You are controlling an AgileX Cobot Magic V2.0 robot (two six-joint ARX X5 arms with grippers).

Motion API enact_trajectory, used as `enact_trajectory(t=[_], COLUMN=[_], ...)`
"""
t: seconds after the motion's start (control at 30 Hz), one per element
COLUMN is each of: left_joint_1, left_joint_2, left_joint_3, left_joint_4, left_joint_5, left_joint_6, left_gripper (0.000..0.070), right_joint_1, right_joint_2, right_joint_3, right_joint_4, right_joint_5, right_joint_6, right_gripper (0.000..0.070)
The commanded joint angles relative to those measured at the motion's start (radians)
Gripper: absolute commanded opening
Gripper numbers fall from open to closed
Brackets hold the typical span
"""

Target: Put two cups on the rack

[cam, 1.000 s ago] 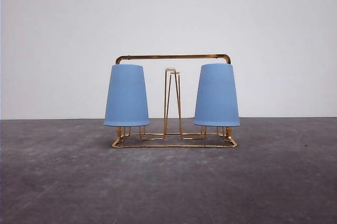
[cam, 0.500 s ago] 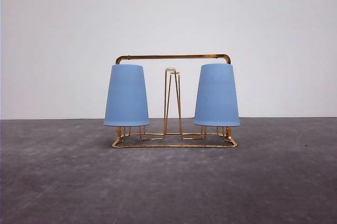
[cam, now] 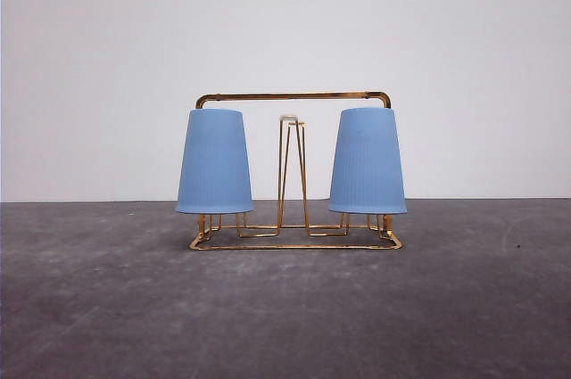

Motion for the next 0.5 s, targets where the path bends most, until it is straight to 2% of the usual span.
enact_trajectory(t=[0.0,0.47], left_joint_1=[0.000,0.000], left_joint_2=[-0.001,-0.001], left_joint_3=[-0.014,-0.014], left_joint_4=[0.013,0.013], left_joint_5=[0.000,0.000], left_joint_6=[0.006,0.006], left_gripper=[0.0000,0.0000], right_joint_1=[-0.001,-0.001], right_joint_2=[0.000,0.000], right_joint_3=[-0.003,-0.003], right_joint_4=[0.009,0.009], right_joint_5=[0.003,0.003], right_joint_6=[0.011,0.011], right_gripper=[0.0038,0.0038])
